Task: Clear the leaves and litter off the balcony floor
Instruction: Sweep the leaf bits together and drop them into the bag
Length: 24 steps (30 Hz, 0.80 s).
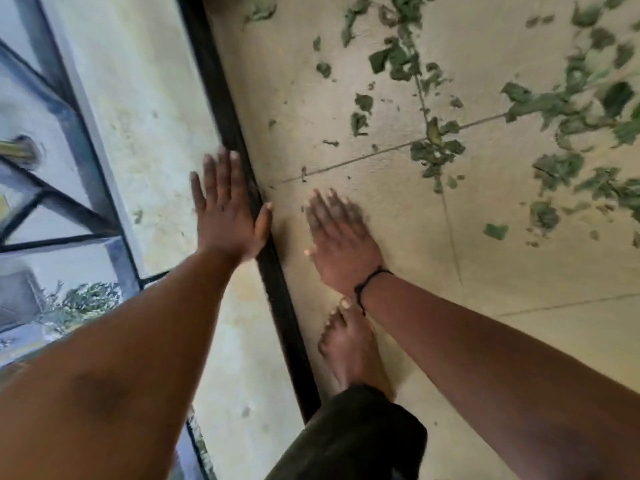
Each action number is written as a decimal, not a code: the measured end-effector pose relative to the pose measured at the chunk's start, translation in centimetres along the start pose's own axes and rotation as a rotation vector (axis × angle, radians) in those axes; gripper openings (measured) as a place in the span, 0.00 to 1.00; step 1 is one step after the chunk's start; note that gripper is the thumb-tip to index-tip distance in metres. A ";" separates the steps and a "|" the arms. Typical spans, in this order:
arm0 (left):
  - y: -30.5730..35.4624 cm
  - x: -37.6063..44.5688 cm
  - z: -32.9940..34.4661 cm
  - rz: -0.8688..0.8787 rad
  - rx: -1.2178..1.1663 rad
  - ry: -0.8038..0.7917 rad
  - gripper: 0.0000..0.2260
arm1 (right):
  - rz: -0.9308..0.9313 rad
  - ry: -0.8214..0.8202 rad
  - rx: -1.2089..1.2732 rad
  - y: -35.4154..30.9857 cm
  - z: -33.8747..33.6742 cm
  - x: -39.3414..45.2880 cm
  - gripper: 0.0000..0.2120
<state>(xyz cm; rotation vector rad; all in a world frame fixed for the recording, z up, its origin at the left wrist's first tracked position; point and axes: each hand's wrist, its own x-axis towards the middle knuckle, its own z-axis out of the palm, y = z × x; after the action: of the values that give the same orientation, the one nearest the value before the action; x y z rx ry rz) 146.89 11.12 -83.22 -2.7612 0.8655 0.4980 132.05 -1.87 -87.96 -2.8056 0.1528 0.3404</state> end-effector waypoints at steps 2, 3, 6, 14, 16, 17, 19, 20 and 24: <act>-0.5 0.5 0.3 0.059 -0.050 0.004 0.39 | -0.065 -0.061 -0.059 -2.5 0.5 2.5 0.31; -0.7 0.6 0.4 0.065 -0.067 0.004 0.39 | -0.082 -0.085 -0.083 -3.4 0.7 3.8 0.30; -1.0 0.4 0.6 0.067 -0.072 -0.022 0.39 | -0.173 -0.178 -0.155 -4.1 1.5 6.3 0.29; -2.1 0.8 1.1 0.062 -0.027 -0.023 0.40 | 0.084 -0.174 -0.103 5.5 1.7 6.2 0.41; -2.0 0.8 1.0 0.070 -0.023 -0.040 0.40 | 0.272 -0.137 -0.102 8.9 0.2 5.3 0.42; -2.0 0.7 1.0 0.071 -0.028 -0.044 0.40 | 0.373 -0.133 -0.097 10.4 -0.5 4.9 0.42; -1.9 0.7 1.0 0.066 -0.039 -0.048 0.40 | 0.566 -0.123 -0.078 13.0 -1.7 4.3 0.44; -1.9 0.8 0.9 0.065 -0.036 -0.054 0.40 | 0.622 -0.110 -0.067 13.3 -2.3 4.4 0.45; -1.8 0.7 0.7 0.059 -0.040 -0.062 0.40 | 0.241 -0.129 -0.094 7.9 -2.5 7.8 0.43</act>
<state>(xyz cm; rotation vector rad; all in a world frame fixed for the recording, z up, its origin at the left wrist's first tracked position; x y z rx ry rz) 148.29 12.41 -83.91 -2.7463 0.9348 0.6147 139.03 -10.62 -89.90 -2.8498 0.4589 0.5969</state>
